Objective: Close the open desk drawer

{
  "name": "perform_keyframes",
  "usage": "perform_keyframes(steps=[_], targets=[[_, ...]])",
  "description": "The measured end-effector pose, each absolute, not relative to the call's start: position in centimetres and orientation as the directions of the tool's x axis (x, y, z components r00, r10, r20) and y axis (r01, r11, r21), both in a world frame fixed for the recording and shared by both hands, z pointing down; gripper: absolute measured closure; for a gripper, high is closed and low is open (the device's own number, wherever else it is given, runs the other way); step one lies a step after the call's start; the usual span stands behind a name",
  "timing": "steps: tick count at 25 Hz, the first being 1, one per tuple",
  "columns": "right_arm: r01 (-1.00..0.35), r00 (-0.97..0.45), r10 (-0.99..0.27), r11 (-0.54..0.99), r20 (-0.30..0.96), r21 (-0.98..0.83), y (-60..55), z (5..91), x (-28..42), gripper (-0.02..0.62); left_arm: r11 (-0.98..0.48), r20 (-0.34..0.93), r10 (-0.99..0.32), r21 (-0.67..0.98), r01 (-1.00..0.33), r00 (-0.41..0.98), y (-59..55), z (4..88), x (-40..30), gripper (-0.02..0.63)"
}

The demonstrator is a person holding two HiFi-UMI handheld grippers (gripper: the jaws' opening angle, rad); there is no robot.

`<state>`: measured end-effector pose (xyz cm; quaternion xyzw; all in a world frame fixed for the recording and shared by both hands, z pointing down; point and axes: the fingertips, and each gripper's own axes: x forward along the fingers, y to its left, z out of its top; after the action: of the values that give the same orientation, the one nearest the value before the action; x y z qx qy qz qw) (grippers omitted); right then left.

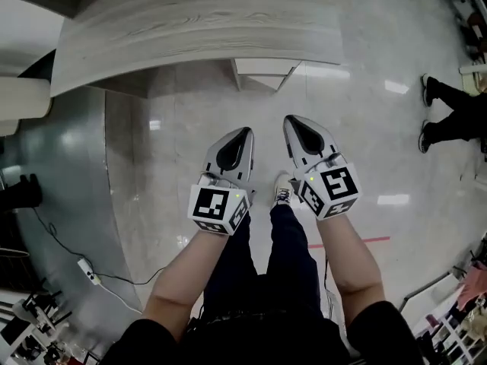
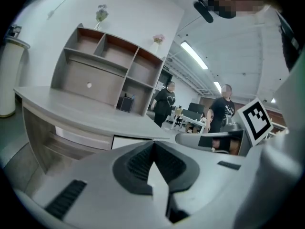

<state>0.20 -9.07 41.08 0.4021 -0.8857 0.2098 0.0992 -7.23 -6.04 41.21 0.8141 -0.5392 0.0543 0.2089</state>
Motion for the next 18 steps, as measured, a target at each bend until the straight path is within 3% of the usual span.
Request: perform_keyframes(steps=[10, 18], targets=[[-0.689, -0.723, -0.600, 0.659, 0.342, -0.301, -2.7, 35.4, -0.8, 0.578, -0.499, 0.293, -0.781, 0.238, -0.833, 0.552, -0.9, 35.0, -5.1, 0.595], [-0.619, -0.785, -0.557, 0.700, 0.270, -0.356, 0.2, 30.3, -1.0, 0.578, -0.622, 0.264, -0.706, 0.213, -0.753, 0.658, 1.6, 30.4, -3.5, 0.595]])
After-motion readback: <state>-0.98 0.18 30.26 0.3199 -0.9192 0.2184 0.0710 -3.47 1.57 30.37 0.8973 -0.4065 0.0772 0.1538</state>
